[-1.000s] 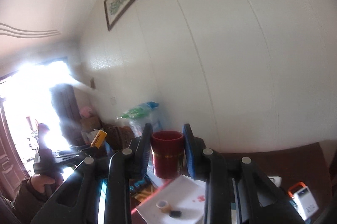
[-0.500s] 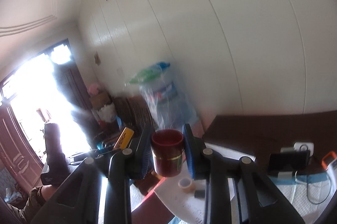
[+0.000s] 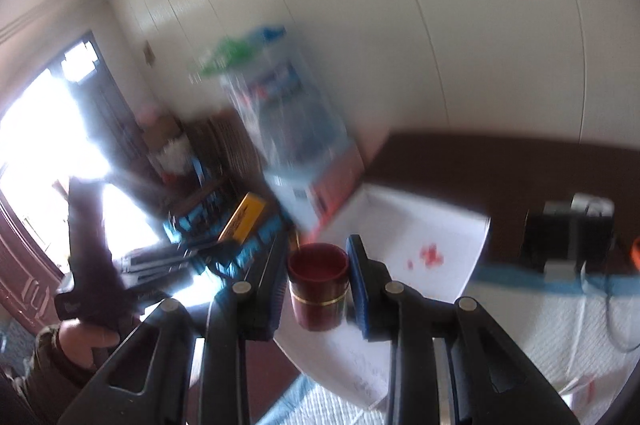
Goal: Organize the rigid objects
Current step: 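Carry the yellow lighter and red cap into the white tray and release both, then grasp the red tube with the left gripper while the right tool moves to the medicine box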
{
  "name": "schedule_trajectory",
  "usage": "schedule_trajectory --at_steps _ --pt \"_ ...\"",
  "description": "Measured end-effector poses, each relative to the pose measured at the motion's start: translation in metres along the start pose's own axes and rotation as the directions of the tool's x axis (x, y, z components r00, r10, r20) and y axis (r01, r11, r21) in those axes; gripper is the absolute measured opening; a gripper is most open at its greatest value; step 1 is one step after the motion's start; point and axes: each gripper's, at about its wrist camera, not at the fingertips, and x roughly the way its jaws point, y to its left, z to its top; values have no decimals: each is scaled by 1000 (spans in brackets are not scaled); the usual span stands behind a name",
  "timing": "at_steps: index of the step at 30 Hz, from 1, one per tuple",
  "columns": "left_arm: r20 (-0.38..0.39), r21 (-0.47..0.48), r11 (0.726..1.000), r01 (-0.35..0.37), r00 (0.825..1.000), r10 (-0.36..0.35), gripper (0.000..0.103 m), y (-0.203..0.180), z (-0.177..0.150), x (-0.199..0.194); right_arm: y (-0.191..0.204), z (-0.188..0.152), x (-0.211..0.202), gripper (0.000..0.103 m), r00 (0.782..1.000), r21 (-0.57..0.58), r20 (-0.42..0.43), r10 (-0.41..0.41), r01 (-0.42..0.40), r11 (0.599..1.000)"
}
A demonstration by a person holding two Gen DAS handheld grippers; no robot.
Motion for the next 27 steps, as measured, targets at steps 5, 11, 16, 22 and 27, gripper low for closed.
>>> schedule_trajectory --at_steps 5,11,16,22,27 --pt "-94 -33 999 27 995 -30 22 -1 -5 61 -28 -37 55 28 985 85 -172 3 12 996" --pt "-135 -58 998 17 991 -25 22 -3 -5 94 -50 -53 89 29 969 144 -249 -13 50 988" --pt "-118 -98 995 -10 993 -2 76 10 1 100 -56 -45 84 76 977 110 -196 -85 108 988" --pt "-57 -123 989 -77 996 71 103 16 -3 90 -60 -54 76 103 979 91 -143 -144 157 983" --pt "-7 -116 987 -112 994 112 103 11 -10 64 -44 -57 66 103 978 28 -105 -178 181 983"
